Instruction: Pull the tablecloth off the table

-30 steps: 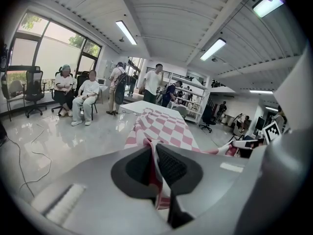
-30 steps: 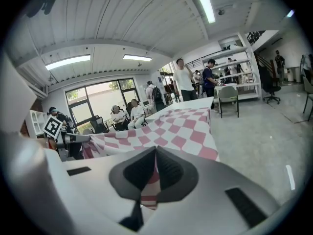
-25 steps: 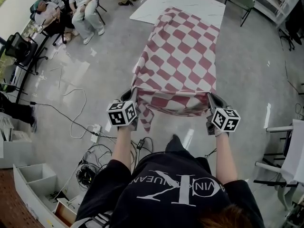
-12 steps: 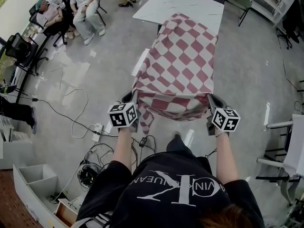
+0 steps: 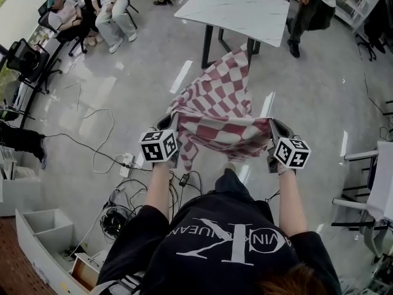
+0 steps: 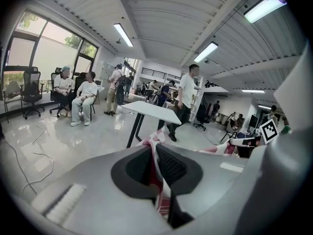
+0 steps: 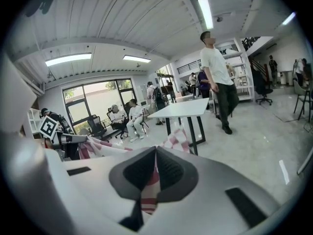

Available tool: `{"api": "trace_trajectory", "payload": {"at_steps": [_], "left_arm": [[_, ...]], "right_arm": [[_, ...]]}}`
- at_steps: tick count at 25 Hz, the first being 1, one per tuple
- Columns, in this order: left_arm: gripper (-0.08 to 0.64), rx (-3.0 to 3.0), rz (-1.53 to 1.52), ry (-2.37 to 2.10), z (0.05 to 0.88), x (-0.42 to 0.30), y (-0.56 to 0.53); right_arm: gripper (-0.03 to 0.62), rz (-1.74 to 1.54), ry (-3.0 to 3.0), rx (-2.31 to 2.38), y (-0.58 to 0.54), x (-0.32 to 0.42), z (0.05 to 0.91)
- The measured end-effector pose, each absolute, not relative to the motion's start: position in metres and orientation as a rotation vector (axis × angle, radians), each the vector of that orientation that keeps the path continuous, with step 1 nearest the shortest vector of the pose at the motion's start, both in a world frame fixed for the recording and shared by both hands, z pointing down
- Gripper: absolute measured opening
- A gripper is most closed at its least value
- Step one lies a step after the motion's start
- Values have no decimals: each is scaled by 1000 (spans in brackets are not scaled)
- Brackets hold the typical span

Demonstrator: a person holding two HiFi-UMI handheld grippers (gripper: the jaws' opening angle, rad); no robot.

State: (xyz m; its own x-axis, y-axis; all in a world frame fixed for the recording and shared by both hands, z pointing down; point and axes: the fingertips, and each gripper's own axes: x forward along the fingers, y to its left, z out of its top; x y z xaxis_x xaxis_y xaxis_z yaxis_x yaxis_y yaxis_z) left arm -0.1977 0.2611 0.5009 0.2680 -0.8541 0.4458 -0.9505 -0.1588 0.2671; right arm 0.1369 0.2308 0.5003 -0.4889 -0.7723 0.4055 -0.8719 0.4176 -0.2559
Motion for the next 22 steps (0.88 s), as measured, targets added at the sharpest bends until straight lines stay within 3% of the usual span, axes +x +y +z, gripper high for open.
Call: {"api": "trace_trajectory", "payload": {"at_steps": [22], "left_arm": [[26, 2208, 145, -1796, 429, -219, 271]], "right_arm": [[12, 422, -2641, 1440, 237, 116, 428]]}}
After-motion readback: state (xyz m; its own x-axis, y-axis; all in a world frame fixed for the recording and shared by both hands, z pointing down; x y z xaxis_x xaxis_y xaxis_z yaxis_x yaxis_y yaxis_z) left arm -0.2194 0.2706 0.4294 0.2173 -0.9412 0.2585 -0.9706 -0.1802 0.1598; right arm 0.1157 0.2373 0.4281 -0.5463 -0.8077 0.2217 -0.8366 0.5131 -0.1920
